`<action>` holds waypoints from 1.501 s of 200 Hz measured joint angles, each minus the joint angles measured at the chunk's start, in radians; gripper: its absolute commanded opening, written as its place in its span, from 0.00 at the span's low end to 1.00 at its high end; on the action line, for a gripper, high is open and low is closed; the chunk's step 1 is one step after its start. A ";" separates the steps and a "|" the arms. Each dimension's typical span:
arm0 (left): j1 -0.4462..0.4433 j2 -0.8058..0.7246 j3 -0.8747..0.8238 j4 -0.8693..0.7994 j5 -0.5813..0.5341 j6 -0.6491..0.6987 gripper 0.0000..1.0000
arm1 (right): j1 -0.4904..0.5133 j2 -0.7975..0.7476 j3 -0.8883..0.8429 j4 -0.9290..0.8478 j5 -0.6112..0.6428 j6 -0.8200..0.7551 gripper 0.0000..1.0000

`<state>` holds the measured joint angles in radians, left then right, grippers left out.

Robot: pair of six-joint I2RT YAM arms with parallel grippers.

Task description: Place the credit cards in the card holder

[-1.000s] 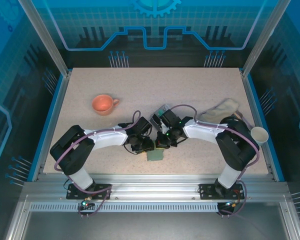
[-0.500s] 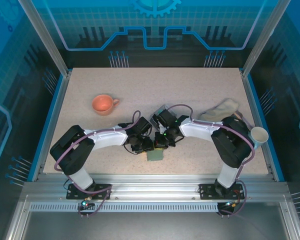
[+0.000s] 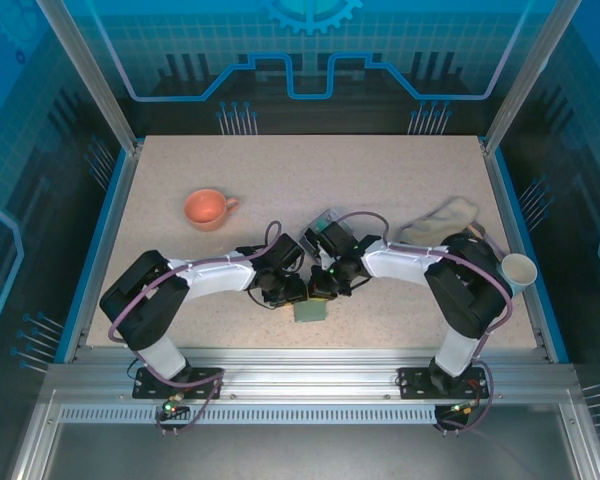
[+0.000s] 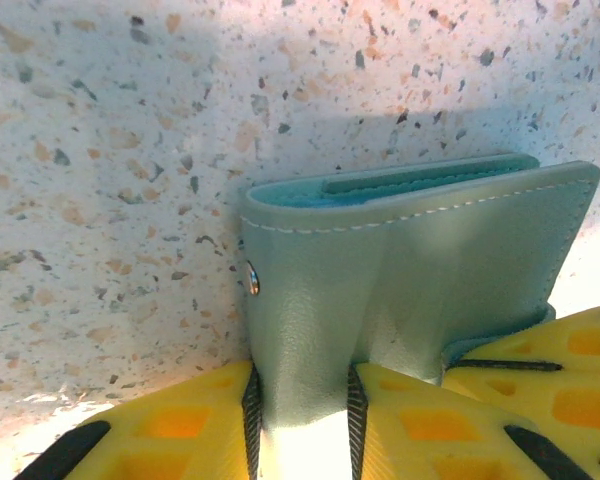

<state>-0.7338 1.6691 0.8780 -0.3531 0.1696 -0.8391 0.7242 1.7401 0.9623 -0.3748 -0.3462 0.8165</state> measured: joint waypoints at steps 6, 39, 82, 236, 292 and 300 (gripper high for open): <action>0.000 0.000 0.000 0.000 0.000 0.000 0.29 | 0.000 -0.004 -0.010 0.012 0.000 0.003 0.00; 0.000 0.000 -0.001 0.001 0.000 0.000 0.28 | -0.024 -0.032 -0.100 0.127 -0.038 0.024 0.00; 0.000 -0.001 -0.004 0.006 0.000 0.000 0.30 | -0.050 -0.032 -0.114 0.163 -0.093 0.037 0.12; 0.000 -0.011 -0.010 0.011 -0.010 0.007 0.32 | -0.049 -0.104 -0.083 -0.021 0.095 -0.032 0.56; 0.000 -0.172 -0.052 -0.008 -0.116 0.040 0.66 | -0.019 -0.291 -0.063 -0.124 0.328 -0.061 0.73; 0.000 -0.236 -0.058 -0.016 -0.161 0.058 0.71 | -0.025 -0.363 -0.048 -0.158 0.408 -0.074 0.75</action>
<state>-0.7334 1.4334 0.8200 -0.3695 0.0090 -0.7807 0.6994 1.3769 0.9146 -0.5323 0.0620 0.7422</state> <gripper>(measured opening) 0.637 0.724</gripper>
